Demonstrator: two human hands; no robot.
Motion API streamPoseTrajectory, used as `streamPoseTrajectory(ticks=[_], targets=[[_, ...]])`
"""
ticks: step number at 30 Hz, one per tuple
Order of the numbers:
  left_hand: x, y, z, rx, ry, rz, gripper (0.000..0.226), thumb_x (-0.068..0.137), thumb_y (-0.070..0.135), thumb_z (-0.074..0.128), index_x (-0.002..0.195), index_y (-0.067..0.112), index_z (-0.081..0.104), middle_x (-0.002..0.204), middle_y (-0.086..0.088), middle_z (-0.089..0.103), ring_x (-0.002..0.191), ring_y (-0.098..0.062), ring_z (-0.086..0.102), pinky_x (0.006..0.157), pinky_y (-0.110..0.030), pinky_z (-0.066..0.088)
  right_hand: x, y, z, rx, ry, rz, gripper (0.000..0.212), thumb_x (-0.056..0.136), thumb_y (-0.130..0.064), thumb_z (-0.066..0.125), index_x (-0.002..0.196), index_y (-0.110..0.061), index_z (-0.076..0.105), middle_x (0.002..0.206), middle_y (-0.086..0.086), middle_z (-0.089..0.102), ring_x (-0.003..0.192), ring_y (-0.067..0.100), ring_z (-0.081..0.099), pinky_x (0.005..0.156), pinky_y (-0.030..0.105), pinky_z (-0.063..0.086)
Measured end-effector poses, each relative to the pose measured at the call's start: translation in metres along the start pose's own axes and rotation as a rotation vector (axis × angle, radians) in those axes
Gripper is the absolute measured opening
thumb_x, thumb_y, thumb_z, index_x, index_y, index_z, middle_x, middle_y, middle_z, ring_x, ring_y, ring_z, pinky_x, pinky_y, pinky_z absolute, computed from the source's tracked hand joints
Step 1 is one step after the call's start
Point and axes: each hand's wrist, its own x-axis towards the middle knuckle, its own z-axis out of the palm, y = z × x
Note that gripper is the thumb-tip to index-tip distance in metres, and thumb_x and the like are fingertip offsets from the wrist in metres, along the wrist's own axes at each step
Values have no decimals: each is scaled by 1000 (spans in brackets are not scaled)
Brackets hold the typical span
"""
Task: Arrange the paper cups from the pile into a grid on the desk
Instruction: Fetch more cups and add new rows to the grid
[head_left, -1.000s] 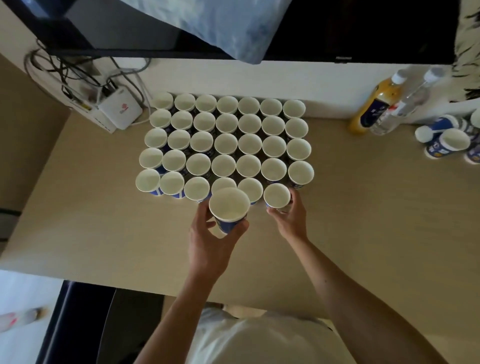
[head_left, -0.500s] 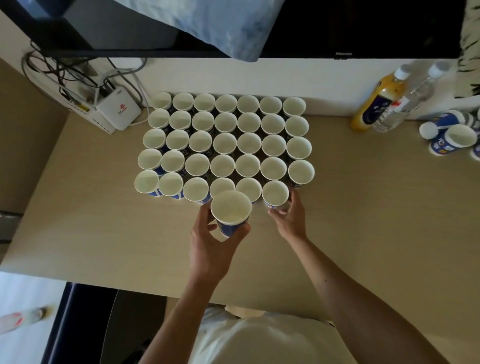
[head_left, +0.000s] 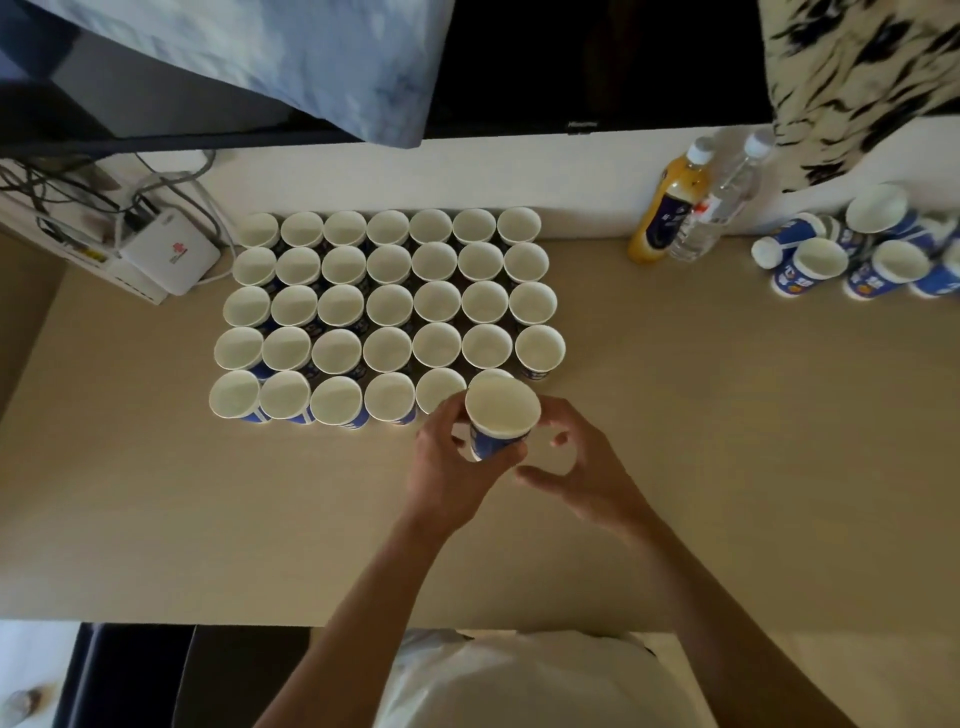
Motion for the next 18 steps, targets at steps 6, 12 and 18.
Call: streamPoseTrajectory(ticks=[6, 12, 18], targets=[[-1, 15, 18, 11, -110, 49, 57, 70, 18, 89, 120, 25, 64, 103, 17, 68, 97, 5, 61, 73, -10, 49, 0, -2, -8, 39, 72, -41, 71, 68, -21, 89, 131, -26, 56, 115, -21, 66, 103, 2, 59, 86, 19, 41], [-5, 5, 14, 26, -121, -10, 79, 72, 27, 90, 140, 26, 49, 128, 15, 61, 115, -1, 58, 84, -22, 53, 6, 16, -12, 45, 241, 44, 63, 68, -36, 83, 125, -29, 56, 111, -18, 65, 102, 2, 58, 81, 13, 41], [-19, -11, 7, 12, -41, -104, 66, 75, 28, 88, 132, 27, 55, 122, 14, 65, 111, -2, 60, 84, -26, 54, 38, 62, -5, 4, 340, 156, 61, 68, -17, 82, 122, -29, 55, 111, -11, 66, 101, 13, 64, 86, 41, 55]])
